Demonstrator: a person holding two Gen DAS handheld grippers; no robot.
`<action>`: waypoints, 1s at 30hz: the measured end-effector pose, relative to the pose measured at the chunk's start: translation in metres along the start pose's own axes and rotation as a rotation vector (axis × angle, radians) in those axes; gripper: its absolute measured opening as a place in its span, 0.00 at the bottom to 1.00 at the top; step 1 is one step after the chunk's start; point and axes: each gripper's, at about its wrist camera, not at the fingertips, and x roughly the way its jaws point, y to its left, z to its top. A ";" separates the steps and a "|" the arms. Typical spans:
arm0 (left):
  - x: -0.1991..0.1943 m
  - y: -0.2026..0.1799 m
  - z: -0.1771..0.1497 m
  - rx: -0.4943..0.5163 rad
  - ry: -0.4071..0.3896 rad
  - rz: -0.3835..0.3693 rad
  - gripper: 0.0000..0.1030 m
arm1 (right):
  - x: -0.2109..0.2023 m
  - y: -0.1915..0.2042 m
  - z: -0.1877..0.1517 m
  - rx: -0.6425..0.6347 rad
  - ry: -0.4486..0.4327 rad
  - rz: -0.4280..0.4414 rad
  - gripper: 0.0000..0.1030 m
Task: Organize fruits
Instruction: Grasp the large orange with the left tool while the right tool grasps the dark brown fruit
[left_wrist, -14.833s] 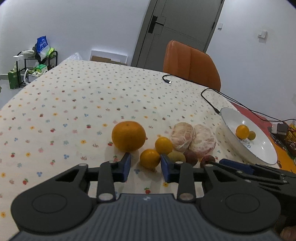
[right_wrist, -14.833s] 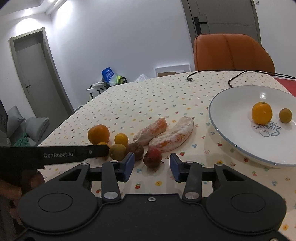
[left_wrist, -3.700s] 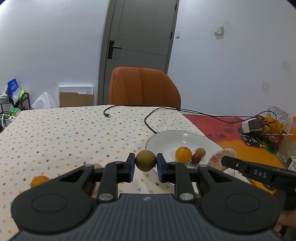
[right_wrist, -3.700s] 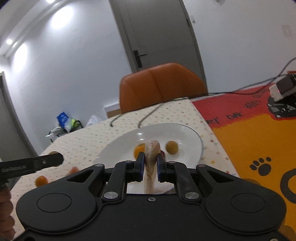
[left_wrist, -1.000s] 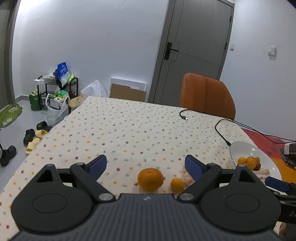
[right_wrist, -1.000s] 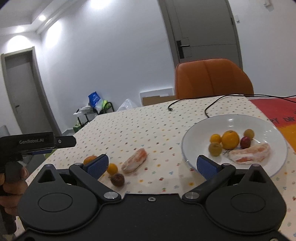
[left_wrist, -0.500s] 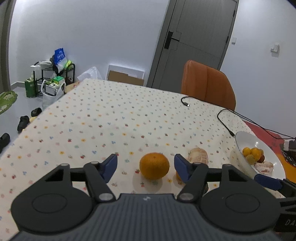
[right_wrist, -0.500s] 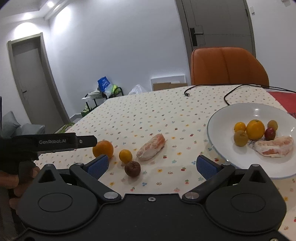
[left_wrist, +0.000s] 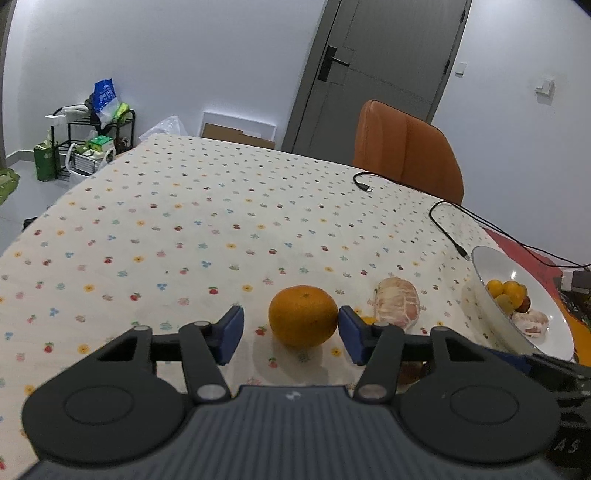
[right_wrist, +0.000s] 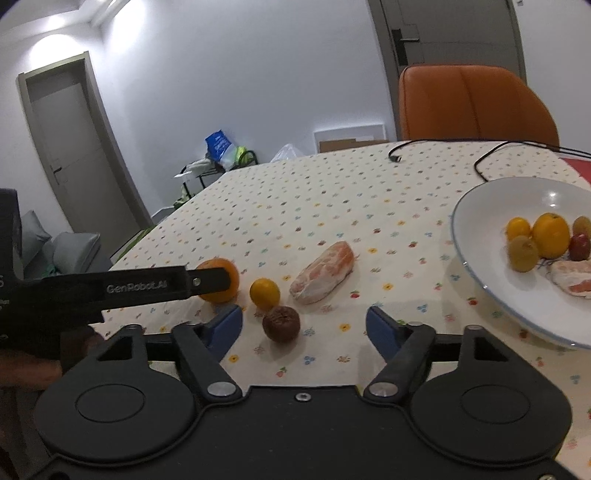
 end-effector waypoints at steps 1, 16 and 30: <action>0.001 0.000 0.000 0.000 -0.002 -0.003 0.53 | 0.001 0.000 0.000 0.002 0.005 0.004 0.66; -0.018 0.007 0.002 -0.011 -0.028 -0.006 0.38 | 0.018 0.009 -0.002 0.008 0.040 0.035 0.22; -0.033 -0.024 0.004 0.042 -0.057 -0.050 0.38 | -0.020 -0.007 0.005 0.027 -0.053 -0.019 0.22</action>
